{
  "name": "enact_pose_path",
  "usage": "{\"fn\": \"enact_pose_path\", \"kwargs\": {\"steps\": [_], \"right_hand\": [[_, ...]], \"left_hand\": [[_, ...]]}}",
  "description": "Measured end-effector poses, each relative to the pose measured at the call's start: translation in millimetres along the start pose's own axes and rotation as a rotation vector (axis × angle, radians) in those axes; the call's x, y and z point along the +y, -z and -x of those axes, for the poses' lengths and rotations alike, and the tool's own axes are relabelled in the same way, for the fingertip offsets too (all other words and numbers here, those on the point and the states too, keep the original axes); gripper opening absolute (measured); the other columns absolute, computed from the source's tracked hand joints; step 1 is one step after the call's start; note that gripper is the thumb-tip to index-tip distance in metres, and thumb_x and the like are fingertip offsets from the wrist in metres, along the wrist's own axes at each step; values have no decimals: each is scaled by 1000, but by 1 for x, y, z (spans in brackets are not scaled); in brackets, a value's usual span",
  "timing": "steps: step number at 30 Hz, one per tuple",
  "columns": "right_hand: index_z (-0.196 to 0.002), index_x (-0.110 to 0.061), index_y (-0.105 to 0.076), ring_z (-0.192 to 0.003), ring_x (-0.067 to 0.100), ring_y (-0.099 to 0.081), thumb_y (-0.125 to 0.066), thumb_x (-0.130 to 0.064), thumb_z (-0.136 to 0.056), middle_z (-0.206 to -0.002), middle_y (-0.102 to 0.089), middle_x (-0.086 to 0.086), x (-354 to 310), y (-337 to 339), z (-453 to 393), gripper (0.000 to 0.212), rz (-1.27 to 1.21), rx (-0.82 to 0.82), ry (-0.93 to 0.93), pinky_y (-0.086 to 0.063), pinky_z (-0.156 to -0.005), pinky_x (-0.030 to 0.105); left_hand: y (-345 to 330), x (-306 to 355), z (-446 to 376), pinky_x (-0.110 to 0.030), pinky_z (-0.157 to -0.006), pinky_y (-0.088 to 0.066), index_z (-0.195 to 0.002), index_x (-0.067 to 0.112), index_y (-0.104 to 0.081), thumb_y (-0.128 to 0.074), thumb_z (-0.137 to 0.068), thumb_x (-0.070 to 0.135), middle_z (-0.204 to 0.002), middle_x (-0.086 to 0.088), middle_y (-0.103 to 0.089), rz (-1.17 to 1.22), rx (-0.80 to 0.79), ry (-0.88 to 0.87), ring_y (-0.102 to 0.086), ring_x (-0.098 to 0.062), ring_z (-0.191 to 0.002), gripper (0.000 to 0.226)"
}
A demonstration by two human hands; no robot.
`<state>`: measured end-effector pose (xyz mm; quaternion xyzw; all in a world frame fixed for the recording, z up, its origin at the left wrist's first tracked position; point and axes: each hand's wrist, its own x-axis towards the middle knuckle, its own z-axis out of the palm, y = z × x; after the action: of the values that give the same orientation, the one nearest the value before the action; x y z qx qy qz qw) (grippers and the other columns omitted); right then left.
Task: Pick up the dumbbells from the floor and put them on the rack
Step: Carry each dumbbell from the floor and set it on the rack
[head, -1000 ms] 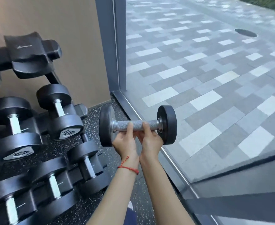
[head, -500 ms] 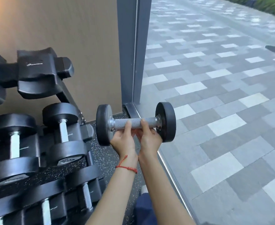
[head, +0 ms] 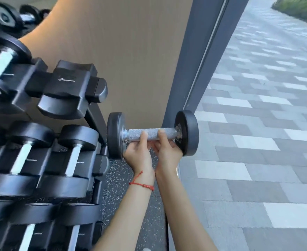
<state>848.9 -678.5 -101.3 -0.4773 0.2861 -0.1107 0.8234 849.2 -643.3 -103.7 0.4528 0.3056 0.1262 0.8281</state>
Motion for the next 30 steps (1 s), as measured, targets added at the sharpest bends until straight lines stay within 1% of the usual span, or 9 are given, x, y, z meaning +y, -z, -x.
{"fn": "enact_pose_path", "kwargs": {"steps": [2, 4, 6, 9, 11, 16, 19, 25, 30], "right_hand": [[-72, -10, -66, -83, 25, -67, -69, -13, -79, -81, -70, 10, -5, -13, -16, 8, 6, -36, -8, -55, -84, 41], [-69, -9, -64, -76, 23, -64, -67, -11, -80, -75, -68, 8, -9, -27, -33, 12, 12, -60, -19, -53, -79, 40], [-69, -9, -64, -77, 24, -64, -67, -11, -80, -77, -68, 10, -12, -45, -51, 12, 9, -86, -34, -53, -78, 40], [-70, -9, -66, -82, 26, -67, -69, -12, -79, -81, -70, 11, -15, -72, -83, 10, 17, -113, -44, -55, -81, 41], [-72, -8, -65, -80, 25, -66, -68, -12, -80, -80, -69, 11, -21, -93, -104, 10, 10, -152, -66, -55, -78, 37], [-76, -4, -64, -80, 26, -65, -66, -10, -82, -83, -67, 15, -33, -142, -143, 8, 14, -206, -80, -56, -74, 36], [-75, -4, -64, -76, 26, -65, -66, -10, -82, -77, -67, 12, -36, -168, -166, 10, 17, -238, -97, -56, -69, 31], [-69, -6, -63, -61, 15, -63, -66, -11, -82, -64, -64, 4, -41, -219, -212, 14, 83, -344, -130, -56, -63, 26], [-66, -6, -63, -64, 18, -64, -68, -15, -81, -61, -66, 5, -40, -261, -254, 18, 175, -473, -180, -54, -67, 29]], "left_hand": [[-13, 2, -16, -42, -85, -55, -69, 12, -68, -68, -81, 18, -88, -17, -71, 20, 23, -18, -69, -33, -90, 13], [-26, 3, -35, -44, -85, -55, -64, 16, -70, -70, -75, 25, -84, -15, -72, 6, 41, -58, -70, -32, -87, 15], [-40, 6, -55, -46, -85, -55, -64, 16, -71, -70, -69, 32, -84, -14, -73, -1, 58, -82, -70, -30, -86, 17], [-62, 12, -87, -46, -85, -55, -70, 12, -70, -70, -73, 27, -85, -14, -73, 17, 71, -101, -70, -29, -86, 15], [-80, 21, -109, -45, -85, -56, -69, 13, -69, -71, -71, 28, -84, -14, -73, 35, 86, -105, -70, -29, -85, 15], [-115, 39, -161, -45, -87, -54, -55, 26, -72, -69, -65, 36, -76, -7, -72, 51, 124, -150, -70, -29, -84, 14], [-133, 49, -188, -45, -87, -54, -55, 34, -72, -68, -63, 39, -76, -6, -72, 62, 151, -193, -70, -29, -84, 10], [-164, 64, -243, -42, -86, -55, -55, 29, -73, -70, -69, 33, -75, -6, -73, 108, 264, -213, -71, -27, -80, 15], [-193, 77, -284, -34, -78, -55, -59, 18, -68, -69, -79, 20, -67, -1, -72, 205, 407, -258, -71, -23, -76, 20]]}}
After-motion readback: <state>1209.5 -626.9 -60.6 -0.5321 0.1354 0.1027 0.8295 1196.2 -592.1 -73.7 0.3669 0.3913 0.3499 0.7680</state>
